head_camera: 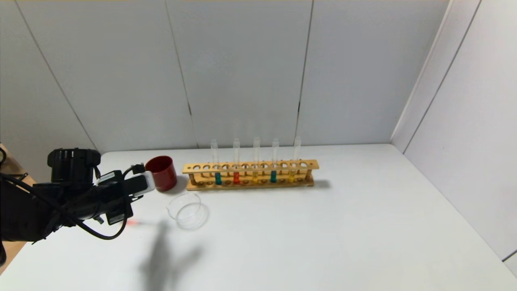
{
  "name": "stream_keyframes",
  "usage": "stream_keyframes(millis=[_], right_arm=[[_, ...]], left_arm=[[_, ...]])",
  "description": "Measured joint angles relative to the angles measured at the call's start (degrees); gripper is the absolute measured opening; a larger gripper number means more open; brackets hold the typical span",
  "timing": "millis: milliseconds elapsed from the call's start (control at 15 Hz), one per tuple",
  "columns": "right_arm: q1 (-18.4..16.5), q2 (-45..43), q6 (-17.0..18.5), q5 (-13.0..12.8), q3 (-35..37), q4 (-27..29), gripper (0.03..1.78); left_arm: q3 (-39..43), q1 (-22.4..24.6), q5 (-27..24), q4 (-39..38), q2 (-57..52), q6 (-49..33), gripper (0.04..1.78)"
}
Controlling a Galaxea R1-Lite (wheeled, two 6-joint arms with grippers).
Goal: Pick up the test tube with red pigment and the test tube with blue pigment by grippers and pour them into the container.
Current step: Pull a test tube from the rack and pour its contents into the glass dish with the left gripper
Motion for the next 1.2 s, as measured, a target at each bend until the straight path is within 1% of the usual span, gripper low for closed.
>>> stream_keyframes(millis=[333, 467, 733, 1067, 1200], right_arm=[[0.0, 0.0, 0.0, 0.0, 0.0, 0.0, 1.75], [0.0, 0.0, 0.0, 0.0, 0.0, 0.0, 1.75], [0.0, 0.0, 0.0, 0.0, 0.0, 0.0, 1.75], [0.0, 0.0, 0.0, 0.0, 0.0, 0.0, 1.75], [0.0, 0.0, 0.0, 0.0, 0.0, 0.0, 1.75]], left_arm=[[0.0, -1.2, 3.3, 0.0, 1.3, 2.7, 0.31], [0.0, -2.3, 3.7, 0.0, 1.9, 2.8, 0.31], [-0.1, -5.7, 7.5, -0.2, 2.6, 2.8, 0.31], [-1.0, -8.4, 10.9, -0.3, 4.3, 3.0, 0.31], [-1.1, -9.1, 11.4, -0.3, 5.1, 3.2, 0.31]])
